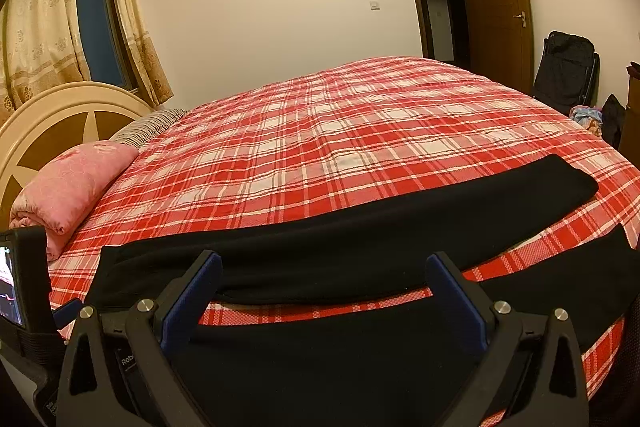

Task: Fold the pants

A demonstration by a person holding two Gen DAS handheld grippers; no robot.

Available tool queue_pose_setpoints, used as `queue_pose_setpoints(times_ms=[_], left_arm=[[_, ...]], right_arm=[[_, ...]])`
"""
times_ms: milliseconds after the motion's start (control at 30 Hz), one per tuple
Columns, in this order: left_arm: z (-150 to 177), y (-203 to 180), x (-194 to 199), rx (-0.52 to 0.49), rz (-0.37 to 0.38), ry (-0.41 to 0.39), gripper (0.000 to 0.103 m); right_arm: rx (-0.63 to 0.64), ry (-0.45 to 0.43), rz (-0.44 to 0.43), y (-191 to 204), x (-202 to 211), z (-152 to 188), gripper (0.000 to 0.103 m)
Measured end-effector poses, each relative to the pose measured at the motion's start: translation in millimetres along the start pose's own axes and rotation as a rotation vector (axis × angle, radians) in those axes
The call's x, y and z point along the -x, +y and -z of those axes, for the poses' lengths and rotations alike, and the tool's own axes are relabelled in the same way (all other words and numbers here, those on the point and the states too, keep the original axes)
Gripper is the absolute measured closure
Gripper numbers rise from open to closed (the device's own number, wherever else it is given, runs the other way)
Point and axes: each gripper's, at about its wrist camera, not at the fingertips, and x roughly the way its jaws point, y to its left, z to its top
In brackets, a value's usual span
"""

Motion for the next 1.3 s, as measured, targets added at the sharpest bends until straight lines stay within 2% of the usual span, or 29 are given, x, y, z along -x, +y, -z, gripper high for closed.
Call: queue_pose_setpoints(times_ms=[700,1300], left_arm=[[0,1,-2,0.003,0.002,0.004,0.006],[1,-1,-18,-0.001,0.02,0.047,0.006]], right_arm=[[0.002,0.01,-0.004,4,-2,1,0.001],[0.014,0.05,-0.001,3,-18,2,0.001]])
